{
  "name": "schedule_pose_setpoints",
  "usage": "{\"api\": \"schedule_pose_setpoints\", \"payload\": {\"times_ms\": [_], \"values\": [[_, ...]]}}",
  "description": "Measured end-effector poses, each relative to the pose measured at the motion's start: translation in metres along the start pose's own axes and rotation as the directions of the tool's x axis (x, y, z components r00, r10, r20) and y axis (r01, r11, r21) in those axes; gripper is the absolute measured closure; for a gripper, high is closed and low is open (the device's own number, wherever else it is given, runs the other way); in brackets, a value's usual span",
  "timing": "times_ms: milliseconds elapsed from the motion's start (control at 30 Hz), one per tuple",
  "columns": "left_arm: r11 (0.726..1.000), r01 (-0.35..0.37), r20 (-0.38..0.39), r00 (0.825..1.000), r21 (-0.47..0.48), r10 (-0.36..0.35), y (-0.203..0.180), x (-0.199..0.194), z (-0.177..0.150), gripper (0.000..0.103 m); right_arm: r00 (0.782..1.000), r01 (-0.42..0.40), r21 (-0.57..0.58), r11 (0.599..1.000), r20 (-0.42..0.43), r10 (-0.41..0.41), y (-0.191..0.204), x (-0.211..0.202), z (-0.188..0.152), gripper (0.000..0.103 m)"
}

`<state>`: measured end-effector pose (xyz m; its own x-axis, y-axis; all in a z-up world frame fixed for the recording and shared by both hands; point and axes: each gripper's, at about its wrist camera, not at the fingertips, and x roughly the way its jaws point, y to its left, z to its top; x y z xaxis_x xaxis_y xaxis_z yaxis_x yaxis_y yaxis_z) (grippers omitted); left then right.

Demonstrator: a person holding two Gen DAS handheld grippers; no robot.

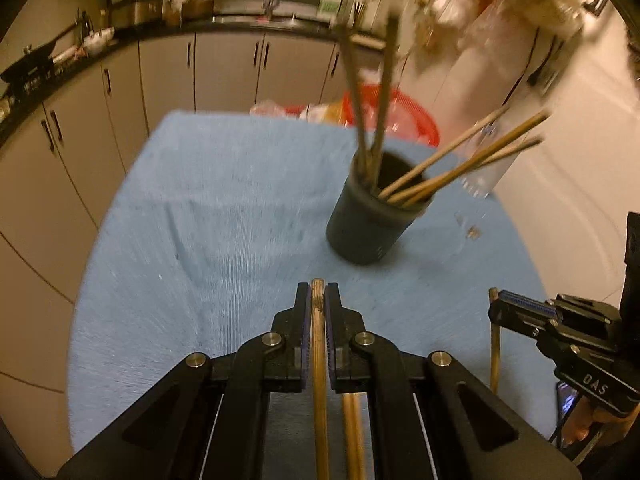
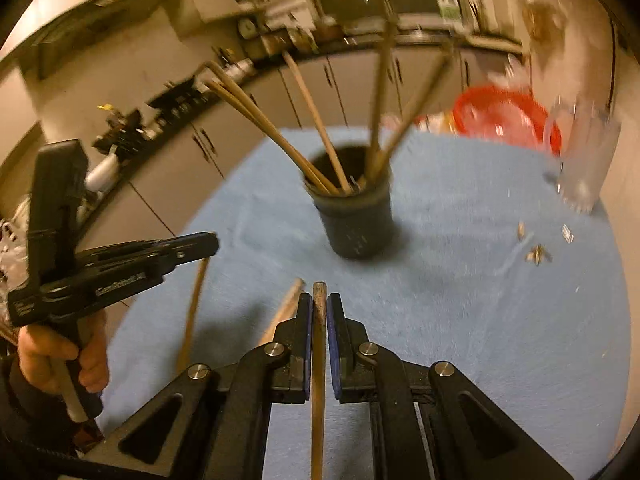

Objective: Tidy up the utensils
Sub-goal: 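Carry both chopsticks over the holder cup and lower them in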

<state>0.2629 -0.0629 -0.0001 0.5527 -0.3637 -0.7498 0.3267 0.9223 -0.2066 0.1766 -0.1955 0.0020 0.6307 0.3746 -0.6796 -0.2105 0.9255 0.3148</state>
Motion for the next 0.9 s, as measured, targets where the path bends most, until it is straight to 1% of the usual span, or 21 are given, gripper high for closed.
{"api": "schedule_pose_setpoints", "payload": {"times_ms": [67,167,400,467,633,800,900], "values": [[1.0,0.007,0.037,0.999,0.002,-0.007,-0.004,-0.014,0.001,0.097,0.998,-0.019,-0.028,0.999,0.054,0.02,0.009,-0.02,-0.001,0.096],[1.0,0.025,0.093,0.995,0.002,-0.025,-0.014,-0.038,-0.002,0.097,0.992,-0.021,-0.065,0.998,0.119,0.029,0.02,-0.042,-0.002,0.096],[0.999,0.041,0.2,0.979,0.024,-0.045,-0.03,-0.073,0.008,0.097,0.976,-0.015,-0.107,0.994,0.216,0.037,0.043,-0.076,0.005,0.096],[0.999,0.048,0.229,0.972,0.026,-0.052,-0.033,-0.083,0.009,0.097,0.971,-0.018,-0.109,0.994,0.237,0.044,0.046,-0.083,0.007,0.096],[0.999,0.03,0.279,0.959,0.034,-0.038,-0.04,-0.095,0.011,0.097,0.959,0.0,-0.114,0.994,0.283,0.032,0.049,-0.095,0.011,0.096],[1.0,0.016,0.313,0.95,0.013,-0.019,-0.038,-0.101,0.015,0.097,0.952,0.013,-0.107,0.994,0.305,0.02,0.047,-0.1,0.019,0.096],[1.0,0.013,0.347,0.938,-0.005,-0.01,-0.033,-0.107,0.018,0.097,0.95,0.022,-0.11,0.994,0.313,0.014,0.047,-0.103,0.025,0.096]]}}
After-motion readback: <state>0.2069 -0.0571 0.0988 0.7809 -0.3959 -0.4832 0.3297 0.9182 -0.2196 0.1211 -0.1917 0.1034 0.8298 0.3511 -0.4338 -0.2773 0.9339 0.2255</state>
